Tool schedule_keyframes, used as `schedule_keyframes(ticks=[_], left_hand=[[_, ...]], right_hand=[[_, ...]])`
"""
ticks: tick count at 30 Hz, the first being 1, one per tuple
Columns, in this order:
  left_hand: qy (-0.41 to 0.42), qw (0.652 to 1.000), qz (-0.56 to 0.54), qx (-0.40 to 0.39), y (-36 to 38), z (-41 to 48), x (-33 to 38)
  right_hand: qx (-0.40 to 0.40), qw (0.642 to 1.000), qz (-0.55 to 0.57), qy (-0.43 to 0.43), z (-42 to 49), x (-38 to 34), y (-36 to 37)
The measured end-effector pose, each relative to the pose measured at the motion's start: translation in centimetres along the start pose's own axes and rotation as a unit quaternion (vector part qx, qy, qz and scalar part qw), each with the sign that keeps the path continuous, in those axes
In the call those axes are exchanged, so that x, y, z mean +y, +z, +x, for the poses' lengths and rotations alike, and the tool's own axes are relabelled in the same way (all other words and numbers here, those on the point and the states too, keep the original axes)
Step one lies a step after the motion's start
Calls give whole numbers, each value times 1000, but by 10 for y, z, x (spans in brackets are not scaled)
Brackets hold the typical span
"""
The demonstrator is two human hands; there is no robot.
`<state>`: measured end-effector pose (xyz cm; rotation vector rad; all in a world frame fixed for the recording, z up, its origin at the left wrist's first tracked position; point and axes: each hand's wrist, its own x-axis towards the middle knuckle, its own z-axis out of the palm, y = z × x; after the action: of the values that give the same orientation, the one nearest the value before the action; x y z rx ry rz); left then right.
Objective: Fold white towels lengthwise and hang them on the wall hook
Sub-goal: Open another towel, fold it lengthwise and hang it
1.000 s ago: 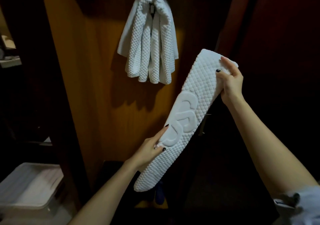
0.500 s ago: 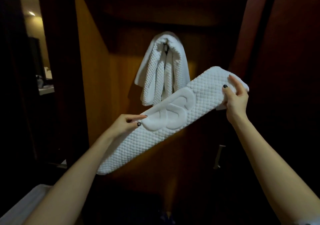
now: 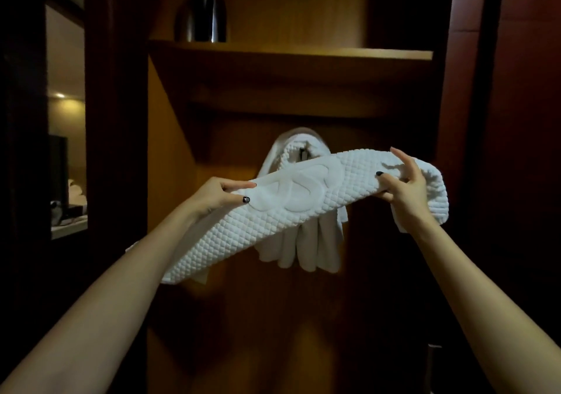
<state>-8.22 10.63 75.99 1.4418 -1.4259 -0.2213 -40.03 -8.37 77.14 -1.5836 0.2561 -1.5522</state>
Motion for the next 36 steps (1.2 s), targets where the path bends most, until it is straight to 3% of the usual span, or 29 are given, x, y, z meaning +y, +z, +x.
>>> schedule_keyframes(ticks=[10, 25, 36], left_hand=[[72, 997, 11, -22, -76, 112, 23], [52, 992, -88, -75, -107, 251, -9], [-30, 965, -214, -148, -58, 303, -76]], right_hand=[[49, 994, -33, -94, 78, -25, 35], [84, 990, -96, -60, 185, 36, 59], [130, 988, -82, 22, 187, 110, 53]])
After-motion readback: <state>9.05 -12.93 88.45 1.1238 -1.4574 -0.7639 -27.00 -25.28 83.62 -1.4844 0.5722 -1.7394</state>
